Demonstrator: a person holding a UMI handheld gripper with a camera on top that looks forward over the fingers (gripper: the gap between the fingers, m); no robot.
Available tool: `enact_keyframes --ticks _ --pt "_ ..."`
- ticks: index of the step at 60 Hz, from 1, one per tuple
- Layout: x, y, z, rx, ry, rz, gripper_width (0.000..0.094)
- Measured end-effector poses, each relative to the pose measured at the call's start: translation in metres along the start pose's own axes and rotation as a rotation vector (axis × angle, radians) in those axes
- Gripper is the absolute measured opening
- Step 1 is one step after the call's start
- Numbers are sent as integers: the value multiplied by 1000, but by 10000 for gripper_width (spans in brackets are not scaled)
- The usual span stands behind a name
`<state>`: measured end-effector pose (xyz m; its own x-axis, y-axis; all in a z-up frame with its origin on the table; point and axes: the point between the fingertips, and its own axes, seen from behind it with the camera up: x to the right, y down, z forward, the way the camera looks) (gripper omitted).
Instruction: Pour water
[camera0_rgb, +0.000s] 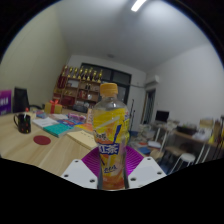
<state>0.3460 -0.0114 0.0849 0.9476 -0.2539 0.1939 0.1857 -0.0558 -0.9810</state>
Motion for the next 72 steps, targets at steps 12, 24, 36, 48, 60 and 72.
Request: enact_keyframes --ticks 12,24,36,48,60,72 --pt "-36 -122 7 126 19 -552 293" --pt "-176 -199 55 294 25 -1279 297" --pt "-262 -191 80 369 43 -1832 296" --pt "-308 -190 91 471 102 -2105 294" --pt "-320 -193 97 493 123 -2215 293" --pt "-310 -205 99 461 61 -1934 295"
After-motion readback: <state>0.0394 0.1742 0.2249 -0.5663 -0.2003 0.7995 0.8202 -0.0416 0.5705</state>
